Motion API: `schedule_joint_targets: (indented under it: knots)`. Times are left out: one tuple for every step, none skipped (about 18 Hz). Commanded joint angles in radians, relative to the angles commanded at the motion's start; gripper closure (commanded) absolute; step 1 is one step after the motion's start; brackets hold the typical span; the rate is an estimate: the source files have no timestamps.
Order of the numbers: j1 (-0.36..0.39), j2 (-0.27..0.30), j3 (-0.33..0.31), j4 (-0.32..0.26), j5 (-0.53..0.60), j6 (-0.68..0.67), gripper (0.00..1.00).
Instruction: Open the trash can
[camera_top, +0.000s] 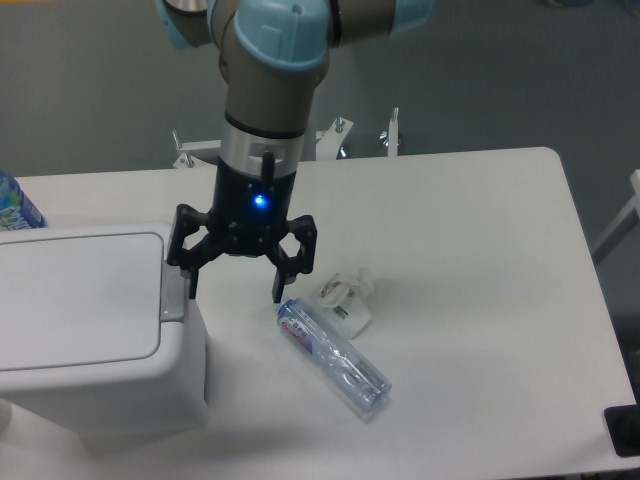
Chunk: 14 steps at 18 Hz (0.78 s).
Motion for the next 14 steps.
schedule_joint_targets:
  knots:
    - [0.000, 0.000, 0.000, 0.000, 0.000, 0.000, 0.00]
    - [0.000, 0.000, 0.000, 0.000, 0.000, 0.000, 0.00]
    - [0.000, -0.002, 0.000, 0.000, 0.000, 0.000, 0.00]
    - [-0.002, -0.005, -0.002, 0.002, 0.002, 0.000, 0.00]
    - [-0.002, -0.006, -0.002, 0.002, 0.002, 0.000, 0.00]
    - [-0.002, -0.009, -0.005, 0.002, 0.002, 0.000, 0.00]
    - [-0.003, -0.009, -0.008, 0.002, 0.002, 0.000, 0.00]
    - [-0.003, -0.012, -0.008, 0.002, 0.003, 0.000, 0.00]
    - [-0.003, -0.012, -0.008, 0.002, 0.002, 0.000, 0.00]
    - [-0.003, -0.014, -0.008, 0.002, 0.003, 0.000, 0.00]
    - [-0.003, -0.014, -0.008, 0.002, 0.003, 0.000, 0.00]
    - [-0.003, -0.014, -0.008, 0.002, 0.003, -0.002, 0.00]
    - [-0.003, -0.014, -0.008, 0.002, 0.003, 0.000, 0.00]
    - [-0.003, -0.015, -0.008, 0.002, 0.003, 0.000, 0.00]
